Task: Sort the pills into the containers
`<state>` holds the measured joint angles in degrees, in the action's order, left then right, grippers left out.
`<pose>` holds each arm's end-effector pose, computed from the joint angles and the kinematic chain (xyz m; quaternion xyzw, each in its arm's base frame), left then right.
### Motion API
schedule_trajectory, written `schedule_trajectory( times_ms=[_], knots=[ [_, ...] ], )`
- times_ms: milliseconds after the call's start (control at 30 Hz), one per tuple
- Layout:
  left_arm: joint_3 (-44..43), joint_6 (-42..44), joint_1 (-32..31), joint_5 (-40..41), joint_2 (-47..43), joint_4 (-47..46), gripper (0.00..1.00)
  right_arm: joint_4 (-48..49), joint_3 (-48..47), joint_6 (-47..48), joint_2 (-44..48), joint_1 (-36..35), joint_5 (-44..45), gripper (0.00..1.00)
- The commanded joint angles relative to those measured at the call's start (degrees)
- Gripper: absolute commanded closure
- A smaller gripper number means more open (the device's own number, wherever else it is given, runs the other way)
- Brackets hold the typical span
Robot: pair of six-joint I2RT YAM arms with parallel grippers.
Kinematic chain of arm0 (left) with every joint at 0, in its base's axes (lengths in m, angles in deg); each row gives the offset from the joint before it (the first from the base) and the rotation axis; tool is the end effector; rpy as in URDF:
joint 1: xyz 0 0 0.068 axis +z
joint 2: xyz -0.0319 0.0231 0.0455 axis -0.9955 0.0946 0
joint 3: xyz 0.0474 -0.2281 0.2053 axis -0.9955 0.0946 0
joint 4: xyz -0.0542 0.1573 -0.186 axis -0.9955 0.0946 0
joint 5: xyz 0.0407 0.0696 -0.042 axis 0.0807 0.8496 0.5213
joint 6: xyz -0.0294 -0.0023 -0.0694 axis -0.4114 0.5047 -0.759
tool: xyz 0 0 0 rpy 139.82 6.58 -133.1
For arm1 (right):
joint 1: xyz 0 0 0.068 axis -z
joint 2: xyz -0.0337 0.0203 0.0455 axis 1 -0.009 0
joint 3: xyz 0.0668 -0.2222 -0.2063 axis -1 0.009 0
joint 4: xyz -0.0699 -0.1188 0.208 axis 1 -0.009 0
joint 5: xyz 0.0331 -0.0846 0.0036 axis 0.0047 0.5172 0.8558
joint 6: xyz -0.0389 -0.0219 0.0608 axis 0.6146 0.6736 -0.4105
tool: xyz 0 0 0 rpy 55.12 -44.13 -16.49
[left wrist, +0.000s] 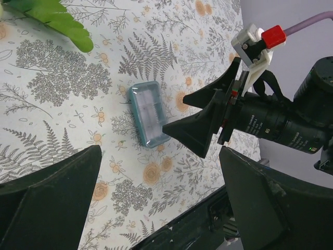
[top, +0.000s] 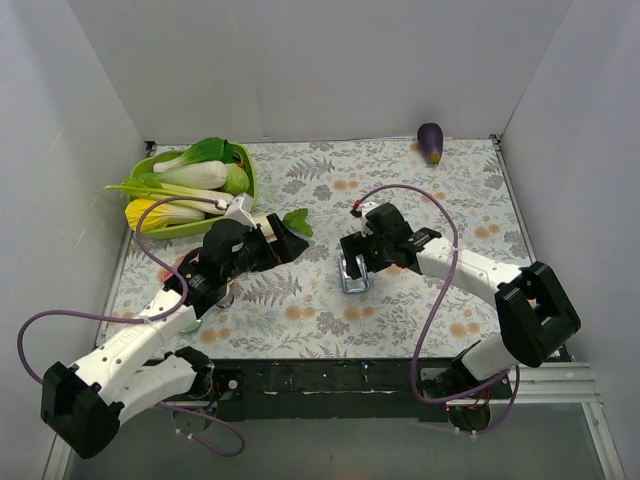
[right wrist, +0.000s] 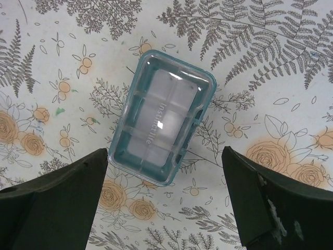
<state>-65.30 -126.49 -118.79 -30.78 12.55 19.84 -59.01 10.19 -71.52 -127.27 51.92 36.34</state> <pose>0.1722 -0.1219 0.3107 -0.3373 0.7761 -0.4689 0.2529 0.2460 0.1909 0.2406 -0.2169 0.9068 0.1574 0.3255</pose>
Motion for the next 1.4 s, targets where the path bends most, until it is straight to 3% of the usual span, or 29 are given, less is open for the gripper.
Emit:
schedule_trajectory(
  times_ms=[0, 300, 867, 1367],
  knots=[
    [2.7, -0.1, 0.5, 1.7, -3.6, 1.9, 0.02, -0.6, -4.5, -3.4, -1.5, -1.6, 5.2, 0.02],
    [4.9, -0.8, 0.5, 2.0, -6.6, 3.2, 0.02, -3.9, -12.6, -3.6, -12.3, -5.4, 11.1, 0.02],
    [7.1, -1.4, 0.4, 1.6, -8.5, 3.2, 0.02, -4.9, -14.5, -3.4, -18.0, -7.1, 14.7, 0.02],
    [6.8, -1.7, 0.5, 0.6, -8.3, 2.9, 0.02, -0.6, -9.7, -0.2, -11.3, -6.1, 9.6, 0.29]
  ],
)
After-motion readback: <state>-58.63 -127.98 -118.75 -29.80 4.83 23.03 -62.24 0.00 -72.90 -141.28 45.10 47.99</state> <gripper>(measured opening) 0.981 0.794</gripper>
